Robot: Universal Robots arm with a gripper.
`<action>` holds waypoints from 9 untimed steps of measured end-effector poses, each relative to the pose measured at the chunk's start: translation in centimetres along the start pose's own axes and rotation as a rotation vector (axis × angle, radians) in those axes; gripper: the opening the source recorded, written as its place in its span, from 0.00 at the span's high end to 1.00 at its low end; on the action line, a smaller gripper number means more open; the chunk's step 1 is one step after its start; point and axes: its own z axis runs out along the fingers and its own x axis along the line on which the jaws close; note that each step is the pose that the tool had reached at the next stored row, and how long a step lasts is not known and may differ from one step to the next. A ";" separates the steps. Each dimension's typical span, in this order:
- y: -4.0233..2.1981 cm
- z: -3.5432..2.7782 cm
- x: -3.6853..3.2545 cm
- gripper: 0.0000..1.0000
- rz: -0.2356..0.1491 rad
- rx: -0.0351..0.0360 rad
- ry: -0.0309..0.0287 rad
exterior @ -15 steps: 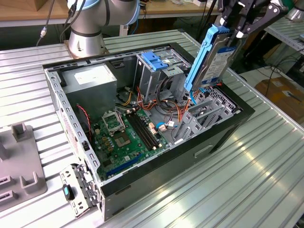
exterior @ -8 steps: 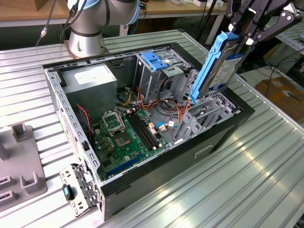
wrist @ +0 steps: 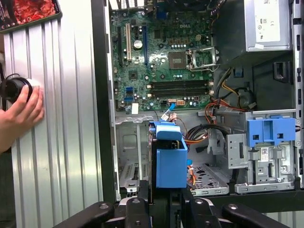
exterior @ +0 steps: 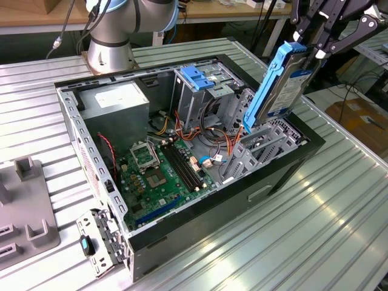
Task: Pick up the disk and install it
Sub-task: 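Pick up the disk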
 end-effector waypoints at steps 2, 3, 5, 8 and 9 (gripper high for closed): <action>0.00 0.00 0.00 0.65 0.000 0.0000 -0.0001; 0.00 0.00 0.01 0.65 0.000 0.0000 0.0000; 0.00 0.00 0.02 0.65 0.000 0.0000 0.0000; 0.00 0.00 0.07 0.65 0.000 0.0000 -0.0001; 0.00 0.00 0.12 0.65 0.000 0.0000 0.0000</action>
